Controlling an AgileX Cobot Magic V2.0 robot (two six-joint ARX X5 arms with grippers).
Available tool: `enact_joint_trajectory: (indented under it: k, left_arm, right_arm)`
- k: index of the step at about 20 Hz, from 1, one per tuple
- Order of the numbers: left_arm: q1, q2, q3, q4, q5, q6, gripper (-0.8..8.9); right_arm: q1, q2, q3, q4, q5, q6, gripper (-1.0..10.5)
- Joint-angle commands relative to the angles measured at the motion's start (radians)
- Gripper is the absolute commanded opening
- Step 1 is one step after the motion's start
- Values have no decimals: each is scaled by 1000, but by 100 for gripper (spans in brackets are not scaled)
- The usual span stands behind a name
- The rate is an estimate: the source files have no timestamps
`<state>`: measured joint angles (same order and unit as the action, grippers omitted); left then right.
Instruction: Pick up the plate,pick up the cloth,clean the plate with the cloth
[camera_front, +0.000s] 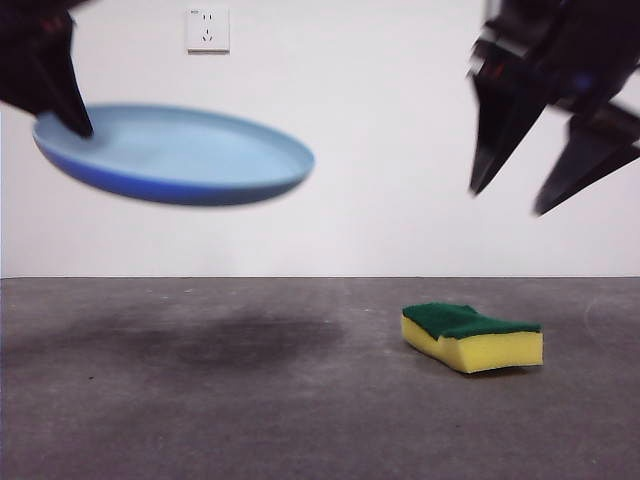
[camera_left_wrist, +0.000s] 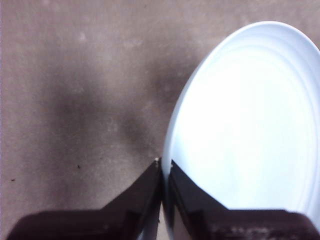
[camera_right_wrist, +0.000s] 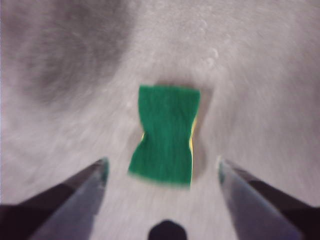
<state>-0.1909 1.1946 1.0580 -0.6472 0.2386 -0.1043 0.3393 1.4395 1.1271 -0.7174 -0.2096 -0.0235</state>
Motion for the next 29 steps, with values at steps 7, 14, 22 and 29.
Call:
enact_joint_trajectory:
  k: [7,14,22,29]
  left_arm:
    - [-57,-59,-9,-59,-1,11,-8]
    - [-78,-59,-9,-53,-6,11,-8]
    - [-78,-48,-9,-51,-84,13,-8]
    - [-109,137,-9,-41,-139,29,-8]
  right_arm:
    - [71,258,5,92,76,-20,341]
    - [80,348,5,115,82,-21,209]
    - [84,349,5,114,77,-29,-13]
    - [169,169,5,104,51,32,-13]
